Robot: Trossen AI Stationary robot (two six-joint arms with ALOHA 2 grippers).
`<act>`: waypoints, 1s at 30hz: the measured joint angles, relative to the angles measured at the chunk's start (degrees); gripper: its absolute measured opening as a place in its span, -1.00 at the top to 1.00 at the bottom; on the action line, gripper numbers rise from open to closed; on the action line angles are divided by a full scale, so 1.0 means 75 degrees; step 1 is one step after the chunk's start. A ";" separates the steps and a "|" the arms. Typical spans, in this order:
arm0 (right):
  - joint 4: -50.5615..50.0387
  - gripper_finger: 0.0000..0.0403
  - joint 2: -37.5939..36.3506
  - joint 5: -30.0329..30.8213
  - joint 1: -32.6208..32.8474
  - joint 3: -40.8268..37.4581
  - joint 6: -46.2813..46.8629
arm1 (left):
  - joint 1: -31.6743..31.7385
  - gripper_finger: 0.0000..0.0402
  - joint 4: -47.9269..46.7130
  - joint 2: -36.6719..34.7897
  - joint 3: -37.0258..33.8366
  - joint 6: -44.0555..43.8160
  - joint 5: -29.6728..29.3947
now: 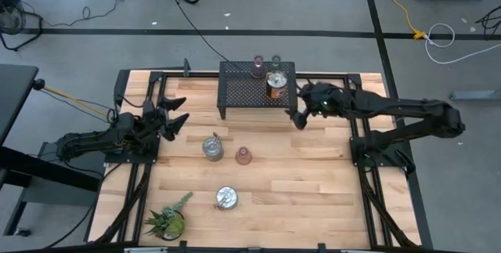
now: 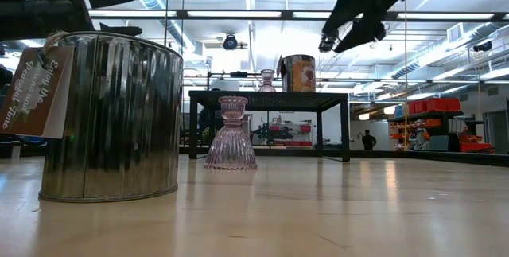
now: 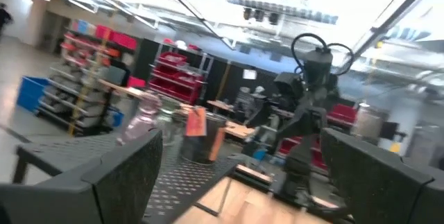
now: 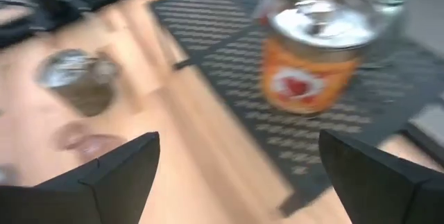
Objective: Pick & Place candle stick holders
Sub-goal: Put the top silver scented candle on the shelf aligned with the silver scented candle
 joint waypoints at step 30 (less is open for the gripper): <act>-0.0279 -0.93 -0.0224 0.0820 0.2264 -0.0003 0.0842 | -0.0039 -0.94 -0.2582 0.0669 0.0050 0.0478 0.2194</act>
